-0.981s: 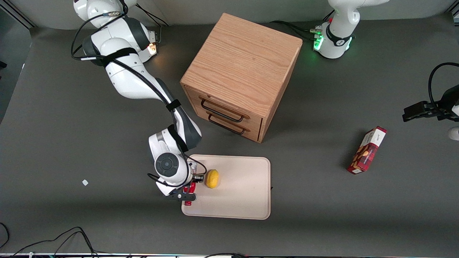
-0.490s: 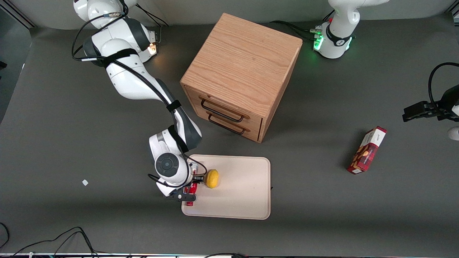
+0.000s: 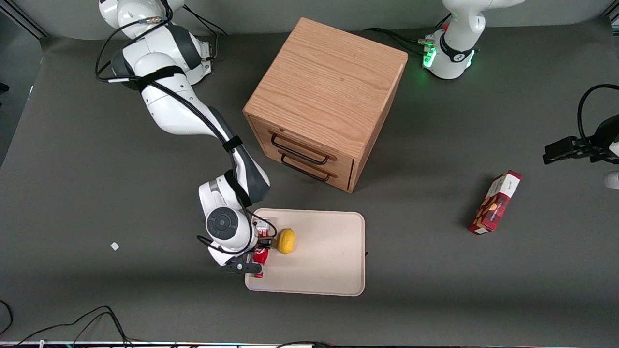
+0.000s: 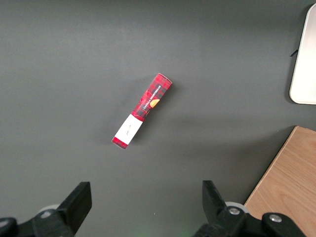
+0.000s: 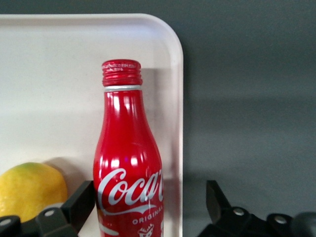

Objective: Place coke bottle on tray
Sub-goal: 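Lower the bottle onto the tray next to the lemon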

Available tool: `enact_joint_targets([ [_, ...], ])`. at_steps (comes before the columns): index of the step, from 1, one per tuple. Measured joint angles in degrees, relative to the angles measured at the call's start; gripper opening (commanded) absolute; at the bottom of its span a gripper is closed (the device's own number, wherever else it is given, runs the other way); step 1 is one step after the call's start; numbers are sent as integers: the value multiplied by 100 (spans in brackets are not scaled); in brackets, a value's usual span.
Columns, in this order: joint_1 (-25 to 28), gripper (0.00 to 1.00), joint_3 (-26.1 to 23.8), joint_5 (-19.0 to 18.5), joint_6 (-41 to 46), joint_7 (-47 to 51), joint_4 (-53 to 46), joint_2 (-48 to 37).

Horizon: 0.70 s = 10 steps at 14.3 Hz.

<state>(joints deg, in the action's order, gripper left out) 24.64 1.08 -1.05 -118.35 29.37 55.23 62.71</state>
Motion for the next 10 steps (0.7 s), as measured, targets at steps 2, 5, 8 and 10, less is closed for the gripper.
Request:
enact_joint_targets([
  [2, -4, 100, 0, 0, 0, 0, 0, 0],
  [5, -3, 100, 0, 0, 0, 0, -3, 0],
  [8, -3, 100, 0, 0, 0, 0, -52, 0],
  [10, -1, 100, -2, 60, 3, 21, -118, -21],
])
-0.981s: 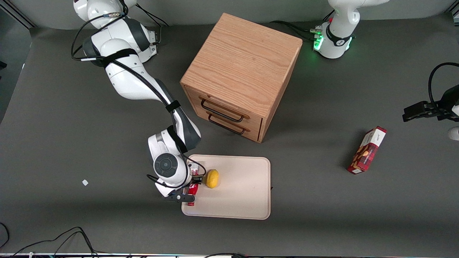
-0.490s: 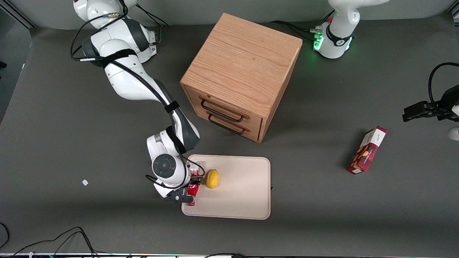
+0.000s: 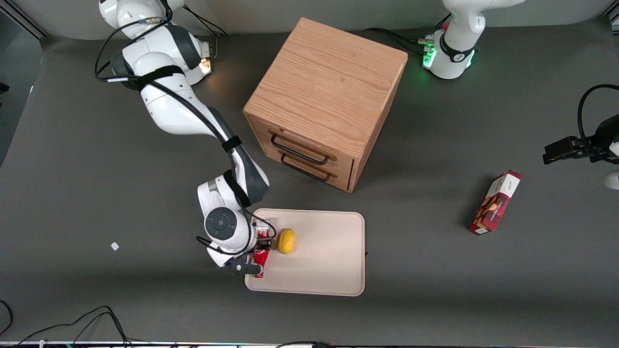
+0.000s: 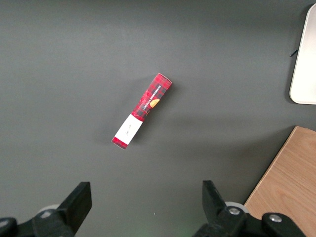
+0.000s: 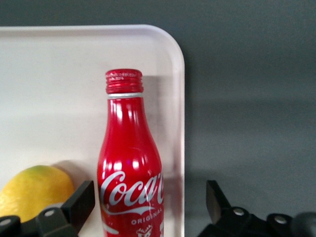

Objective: Place coke bottle on tray
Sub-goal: 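Lower the bottle onto the tray next to the lemon, then open the right gripper to release the bottle on the tray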

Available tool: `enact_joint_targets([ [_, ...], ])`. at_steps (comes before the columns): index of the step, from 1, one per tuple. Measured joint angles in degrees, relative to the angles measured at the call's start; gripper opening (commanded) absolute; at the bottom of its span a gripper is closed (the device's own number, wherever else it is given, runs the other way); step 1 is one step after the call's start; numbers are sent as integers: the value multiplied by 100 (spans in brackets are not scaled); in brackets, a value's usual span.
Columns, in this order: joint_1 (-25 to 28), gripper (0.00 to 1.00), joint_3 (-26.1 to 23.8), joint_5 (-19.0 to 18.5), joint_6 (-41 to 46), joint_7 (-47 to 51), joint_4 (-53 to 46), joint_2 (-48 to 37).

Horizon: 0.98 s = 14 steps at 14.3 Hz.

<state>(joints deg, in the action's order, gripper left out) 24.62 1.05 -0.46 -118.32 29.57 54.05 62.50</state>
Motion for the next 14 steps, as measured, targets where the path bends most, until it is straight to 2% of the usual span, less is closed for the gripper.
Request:
enact_joint_targets([
  [3, 2, 100, 0, 275, 328, 14, -141, -219],
  [6, 1, 100, 0, 503, 1132, 19, -228, -771],
  [8, -33, 100, 1, 528, 1659, 73, -189, -1216],
  [11, -180, 100, 2, 534, 2152, 90, 321, -2016],
  [14, -365, 100, 7, 534, 2488, 60, 1378, -3104],
])
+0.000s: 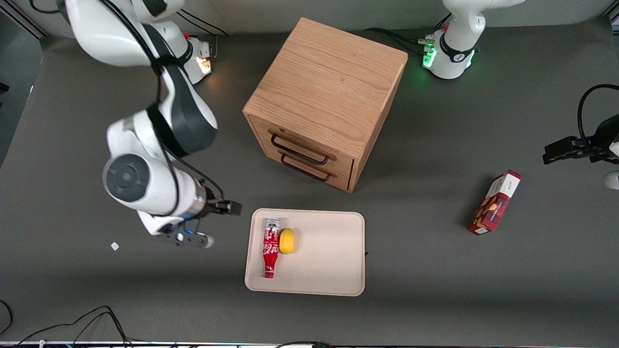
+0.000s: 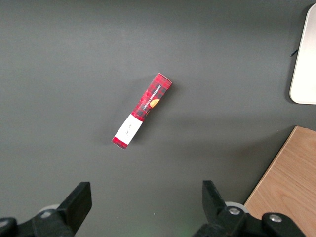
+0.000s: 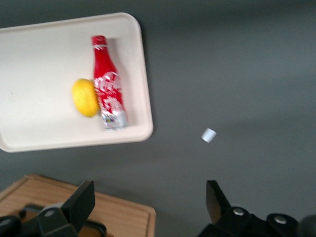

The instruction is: Place coke bottle on tray

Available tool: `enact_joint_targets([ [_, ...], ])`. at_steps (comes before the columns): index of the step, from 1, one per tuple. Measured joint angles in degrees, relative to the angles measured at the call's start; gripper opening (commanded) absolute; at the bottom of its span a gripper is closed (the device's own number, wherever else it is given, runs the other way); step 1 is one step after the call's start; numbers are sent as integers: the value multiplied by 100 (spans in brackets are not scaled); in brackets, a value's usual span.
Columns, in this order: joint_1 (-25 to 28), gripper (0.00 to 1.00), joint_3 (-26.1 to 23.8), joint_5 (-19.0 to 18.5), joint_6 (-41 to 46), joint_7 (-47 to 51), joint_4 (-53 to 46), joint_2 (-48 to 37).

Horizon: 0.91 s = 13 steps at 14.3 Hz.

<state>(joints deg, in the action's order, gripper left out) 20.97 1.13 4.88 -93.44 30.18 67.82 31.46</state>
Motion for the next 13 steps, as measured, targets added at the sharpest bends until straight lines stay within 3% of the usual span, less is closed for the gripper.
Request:
enact_joint_targets([
  [7, -524, 100, 5, -202, 275, -977, 2796, -2767],
  [13, -1110, 100, 12, -437, 428, -2263, 4158, -4363],
])
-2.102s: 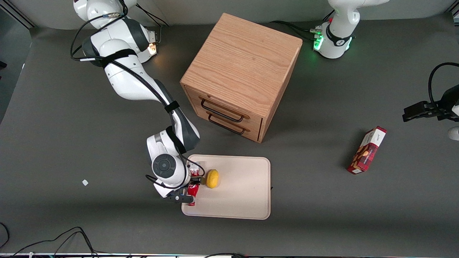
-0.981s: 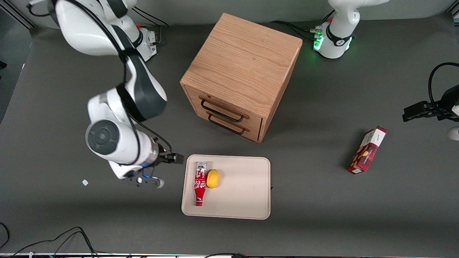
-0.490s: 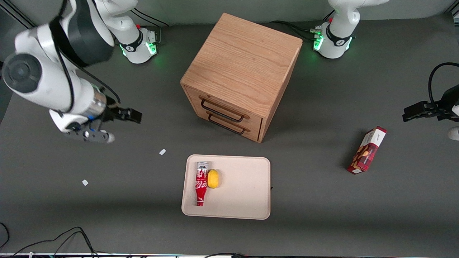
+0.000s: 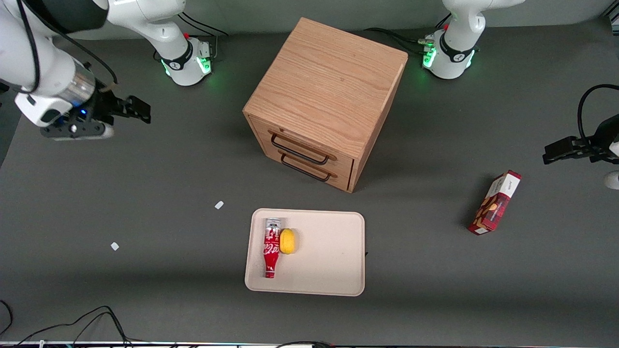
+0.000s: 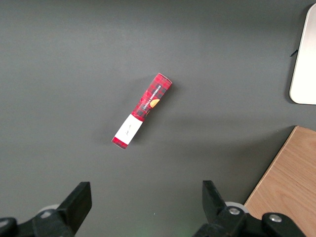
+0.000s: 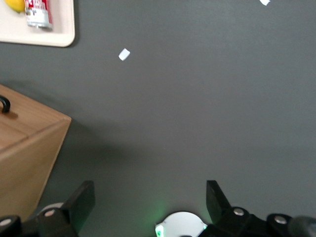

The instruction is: Place coke bottle on tray

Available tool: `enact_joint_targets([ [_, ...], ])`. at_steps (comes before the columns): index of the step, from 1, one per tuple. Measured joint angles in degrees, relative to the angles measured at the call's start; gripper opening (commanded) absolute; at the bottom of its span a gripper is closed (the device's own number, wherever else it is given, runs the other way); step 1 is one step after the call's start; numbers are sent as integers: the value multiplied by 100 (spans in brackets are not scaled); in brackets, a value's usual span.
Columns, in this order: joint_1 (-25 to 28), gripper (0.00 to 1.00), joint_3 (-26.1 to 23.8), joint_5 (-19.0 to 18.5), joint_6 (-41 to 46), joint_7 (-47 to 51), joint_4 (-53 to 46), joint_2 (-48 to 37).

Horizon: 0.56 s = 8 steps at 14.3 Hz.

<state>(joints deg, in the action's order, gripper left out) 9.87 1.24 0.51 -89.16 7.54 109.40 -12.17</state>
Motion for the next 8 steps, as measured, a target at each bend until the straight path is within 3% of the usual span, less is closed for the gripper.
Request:
enact_joint_targets([
  [3, -161, 100, 2, -15, 48, -113, 40, -332],
  [8, -313, 100, 30, -26, 337, -190, -347, -185],
])
